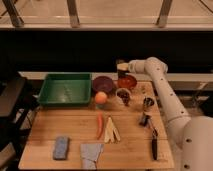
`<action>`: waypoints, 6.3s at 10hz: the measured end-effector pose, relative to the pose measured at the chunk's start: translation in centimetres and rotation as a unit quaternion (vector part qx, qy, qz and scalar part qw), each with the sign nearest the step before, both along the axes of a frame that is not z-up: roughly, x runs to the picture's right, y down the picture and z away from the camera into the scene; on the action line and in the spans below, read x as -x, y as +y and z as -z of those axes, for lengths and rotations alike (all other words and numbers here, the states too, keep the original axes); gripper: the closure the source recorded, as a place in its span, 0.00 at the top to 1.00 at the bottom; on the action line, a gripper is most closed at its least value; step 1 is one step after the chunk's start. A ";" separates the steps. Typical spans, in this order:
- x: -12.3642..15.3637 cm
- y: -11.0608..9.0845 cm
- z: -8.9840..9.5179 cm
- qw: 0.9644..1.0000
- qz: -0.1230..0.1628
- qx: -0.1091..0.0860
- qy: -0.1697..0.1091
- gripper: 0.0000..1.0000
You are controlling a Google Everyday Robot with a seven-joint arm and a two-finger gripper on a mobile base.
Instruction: Wipe red bowl with eraser
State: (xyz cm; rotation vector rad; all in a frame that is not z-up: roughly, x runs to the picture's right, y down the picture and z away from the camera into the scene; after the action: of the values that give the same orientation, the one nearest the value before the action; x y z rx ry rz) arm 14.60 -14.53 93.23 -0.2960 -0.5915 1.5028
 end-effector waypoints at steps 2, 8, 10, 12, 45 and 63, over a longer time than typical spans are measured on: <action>0.3 0.0 0.0 1.000 0.002 0.001 -0.001 0.19; -2.2 2.2 -1.9 0.998 -0.029 -0.010 0.047 0.19; -3.1 3.1 -3.0 0.997 -0.035 -0.001 0.065 0.19; -4.7 4.4 -4.2 0.995 -0.038 0.014 0.087 0.19; -4.0 6.9 -4.2 0.995 -0.066 0.050 0.049 0.19; -5.2 6.1 -4.2 0.995 -0.064 0.056 0.051 0.19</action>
State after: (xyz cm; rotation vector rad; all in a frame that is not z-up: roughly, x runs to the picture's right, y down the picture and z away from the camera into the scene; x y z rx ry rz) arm 19.78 -8.38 97.46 -0.2705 -0.4527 1.6679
